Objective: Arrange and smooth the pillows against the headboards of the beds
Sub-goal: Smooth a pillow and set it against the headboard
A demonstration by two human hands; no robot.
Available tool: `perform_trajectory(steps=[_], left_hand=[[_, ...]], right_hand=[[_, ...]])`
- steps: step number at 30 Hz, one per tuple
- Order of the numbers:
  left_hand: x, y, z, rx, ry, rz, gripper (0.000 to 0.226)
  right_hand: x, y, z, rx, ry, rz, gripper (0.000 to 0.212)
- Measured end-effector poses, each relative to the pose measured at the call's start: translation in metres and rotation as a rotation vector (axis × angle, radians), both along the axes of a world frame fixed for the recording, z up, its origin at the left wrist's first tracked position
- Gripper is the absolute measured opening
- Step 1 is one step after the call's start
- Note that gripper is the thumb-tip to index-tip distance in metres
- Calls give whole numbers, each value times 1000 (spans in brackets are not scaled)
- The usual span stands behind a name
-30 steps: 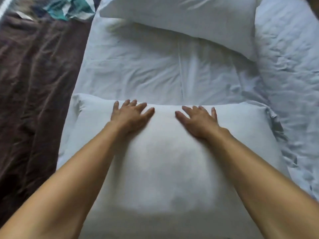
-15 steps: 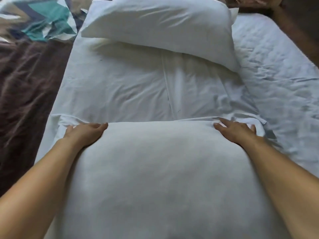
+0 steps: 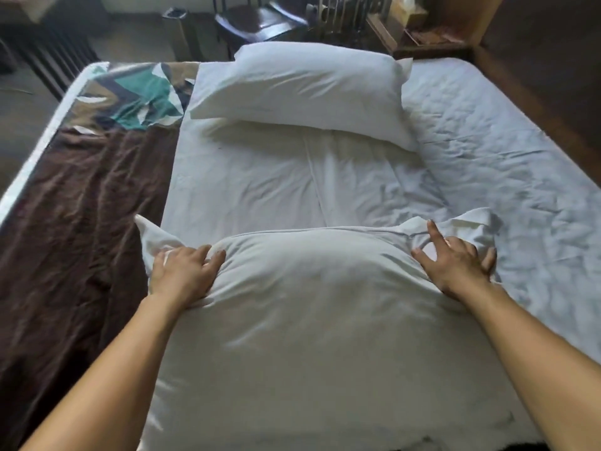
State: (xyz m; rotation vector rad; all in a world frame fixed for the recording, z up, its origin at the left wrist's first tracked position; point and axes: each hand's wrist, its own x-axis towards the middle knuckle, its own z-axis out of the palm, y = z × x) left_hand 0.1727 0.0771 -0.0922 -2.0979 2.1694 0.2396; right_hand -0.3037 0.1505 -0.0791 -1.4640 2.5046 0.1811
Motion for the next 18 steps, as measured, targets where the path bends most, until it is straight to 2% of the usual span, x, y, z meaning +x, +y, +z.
perform_trajectory(steps=[7,10,14,16,18], left_hand=[[13,119,67,-120,46,57,50],[18,179,92,-166,53,40,56],[24,247,111,-275,24,-60,67],[25,259,116,-282,63,-110,74],[24,266,120,-245,118,-110,78]], right_hand=[[11,103,67,-11,80,45,81],[10,167,89,-87,109,54,84],[22,242,105,-351,135,77,83],[54,257,111,-424,98,145,83],[110,259,115,-404,12,300,82]])
